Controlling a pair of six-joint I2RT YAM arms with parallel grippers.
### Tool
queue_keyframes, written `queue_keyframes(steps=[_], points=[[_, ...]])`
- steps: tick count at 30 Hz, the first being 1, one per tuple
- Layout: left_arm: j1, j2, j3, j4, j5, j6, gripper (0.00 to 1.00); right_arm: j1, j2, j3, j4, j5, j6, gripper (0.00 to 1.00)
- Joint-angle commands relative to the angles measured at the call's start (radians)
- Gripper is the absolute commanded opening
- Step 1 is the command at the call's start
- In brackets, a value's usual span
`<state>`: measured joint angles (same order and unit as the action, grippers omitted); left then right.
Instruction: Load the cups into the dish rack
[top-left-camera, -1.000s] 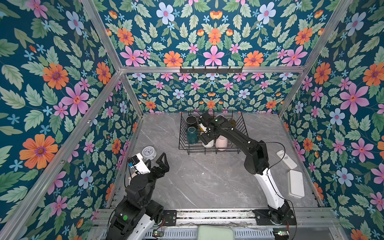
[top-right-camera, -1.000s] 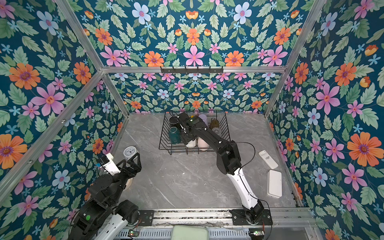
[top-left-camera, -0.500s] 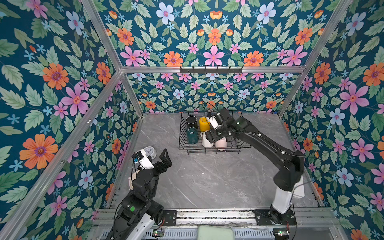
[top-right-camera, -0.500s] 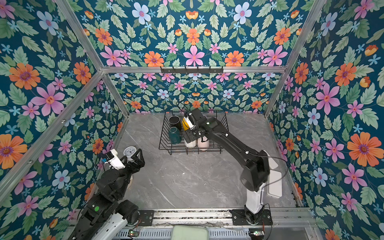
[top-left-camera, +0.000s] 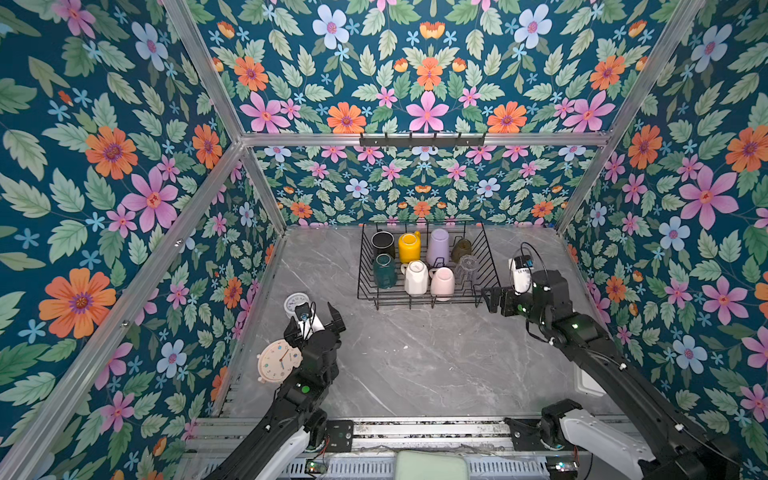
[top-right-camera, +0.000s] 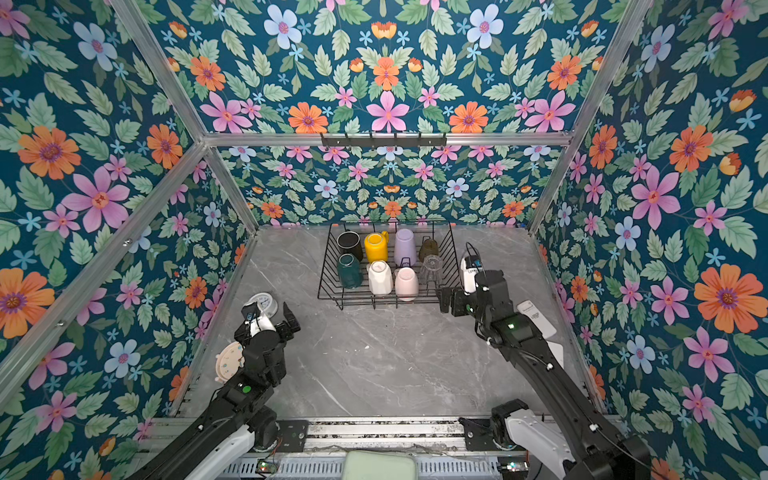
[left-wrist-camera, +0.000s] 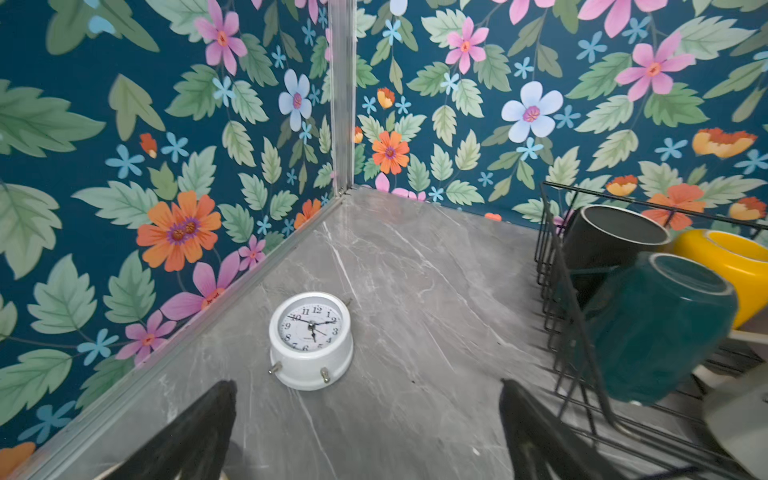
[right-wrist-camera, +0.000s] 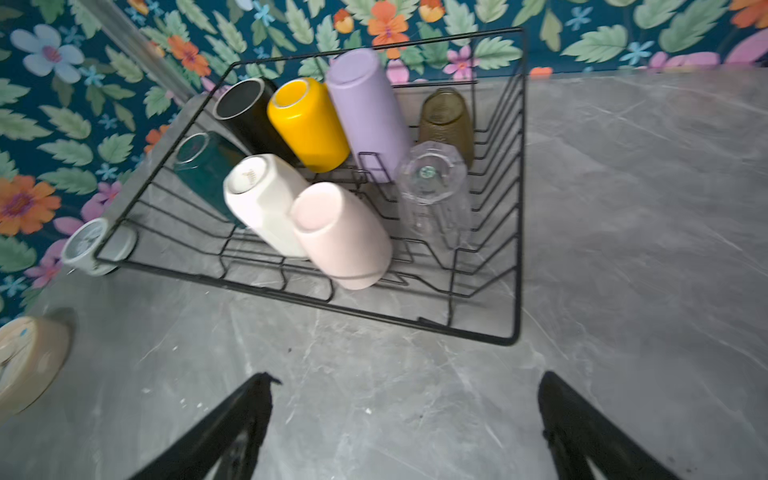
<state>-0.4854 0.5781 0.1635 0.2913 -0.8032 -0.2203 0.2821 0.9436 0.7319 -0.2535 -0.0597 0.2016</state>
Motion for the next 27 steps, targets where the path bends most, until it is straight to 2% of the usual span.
queue_keyframes(steps=[1, 4, 7, 11, 13, 20, 24, 27], points=[[0.052, 0.024, -0.042, 0.168, -0.003, 0.047, 1.0, -0.041, -0.029, -0.099, 0.154, 0.131, -0.005, 0.99], [0.125, 0.086, -0.078, 0.26, 0.023, 0.045, 0.99, -0.047, -0.011, -0.181, 0.249, 0.309, -0.028, 0.99], [0.183, 0.18, -0.102, 0.348, 0.061, 0.024, 0.99, -0.073, 0.024, -0.269, 0.395, 0.385, -0.055, 0.99], [0.232, 0.383, -0.163, 0.662, 0.093, 0.051, 0.99, -0.118, 0.09, -0.393, 0.669, 0.391, -0.079, 0.99], [0.235, 0.467, -0.152, 0.754, 0.115, 0.106, 0.99, -0.128, 0.147, -0.408, 0.74, 0.418, -0.105, 0.99], [0.256, 0.759, -0.12, 1.124, 0.218, 0.239, 0.99, -0.145, 0.337, -0.435, 1.032, 0.407, -0.194, 0.99], [0.275, 0.857, -0.097, 1.232, 0.26, 0.268, 0.99, -0.153, 0.465, -0.446, 1.214, 0.402, -0.222, 0.99], [0.289, 0.925, -0.08, 1.271, 0.29, 0.277, 0.99, -0.177, 0.435, -0.449, 1.159, 0.349, -0.199, 0.99]])
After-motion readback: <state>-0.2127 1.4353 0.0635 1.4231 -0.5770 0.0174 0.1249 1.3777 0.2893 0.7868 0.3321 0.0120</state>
